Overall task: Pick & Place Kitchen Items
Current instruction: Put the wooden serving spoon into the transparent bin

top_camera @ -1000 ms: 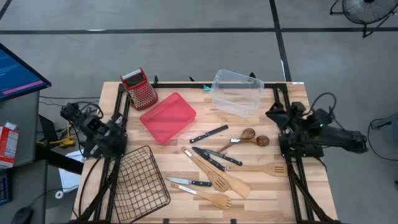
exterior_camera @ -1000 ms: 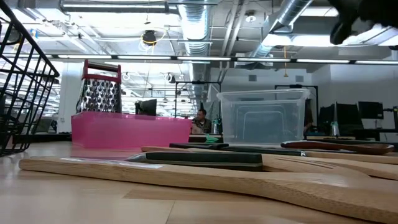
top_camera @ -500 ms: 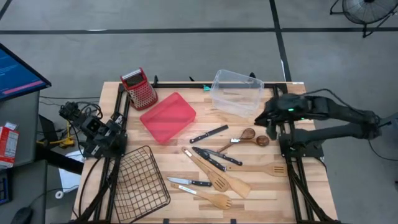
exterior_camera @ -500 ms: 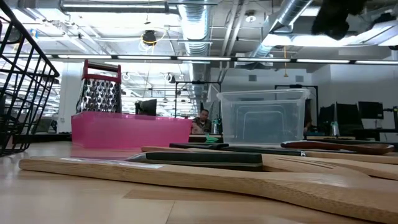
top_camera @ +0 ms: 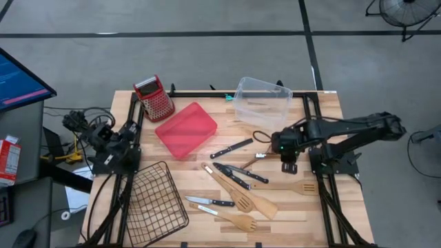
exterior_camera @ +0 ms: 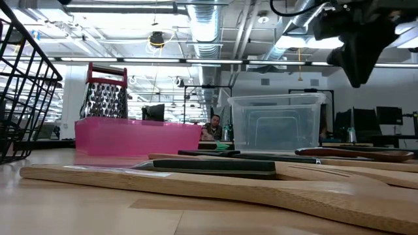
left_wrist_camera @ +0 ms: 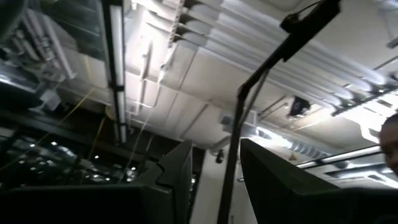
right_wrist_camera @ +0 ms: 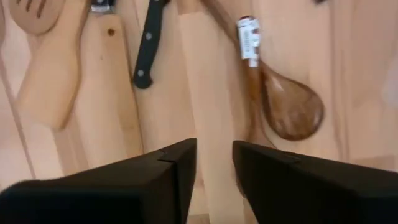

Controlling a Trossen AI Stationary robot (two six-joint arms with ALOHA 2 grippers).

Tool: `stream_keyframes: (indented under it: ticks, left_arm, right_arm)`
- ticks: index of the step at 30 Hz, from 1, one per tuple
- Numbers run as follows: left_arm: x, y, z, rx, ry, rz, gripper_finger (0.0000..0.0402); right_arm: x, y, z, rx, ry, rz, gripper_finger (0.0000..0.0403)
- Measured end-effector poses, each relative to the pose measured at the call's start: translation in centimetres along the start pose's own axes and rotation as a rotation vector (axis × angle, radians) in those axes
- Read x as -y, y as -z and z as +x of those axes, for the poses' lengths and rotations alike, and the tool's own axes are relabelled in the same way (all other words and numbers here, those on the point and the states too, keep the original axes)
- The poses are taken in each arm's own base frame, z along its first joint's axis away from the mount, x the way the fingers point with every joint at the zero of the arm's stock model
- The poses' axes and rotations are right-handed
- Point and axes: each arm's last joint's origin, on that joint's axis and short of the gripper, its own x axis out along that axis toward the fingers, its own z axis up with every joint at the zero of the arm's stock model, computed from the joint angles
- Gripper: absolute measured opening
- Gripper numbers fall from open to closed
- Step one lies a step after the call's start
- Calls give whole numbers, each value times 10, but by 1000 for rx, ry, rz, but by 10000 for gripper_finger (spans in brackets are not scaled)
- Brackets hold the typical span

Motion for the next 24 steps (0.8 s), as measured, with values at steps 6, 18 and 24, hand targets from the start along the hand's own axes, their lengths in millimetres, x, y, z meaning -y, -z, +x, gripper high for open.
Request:
stream_keyframes:
  ticks: [6,18,24]
  left_arm:
    - [4,-4,17,-23,-102,3,117]
    - [20,2,75,-129,-357,62,117]
    - [20,19,81,-201,-496,114,117]
  right_arm:
    - [-2,15,37,-29,2,-3,198]
    - [13,19,76,134,155,38,219]
    - [15,19,76,134,164,27,213]
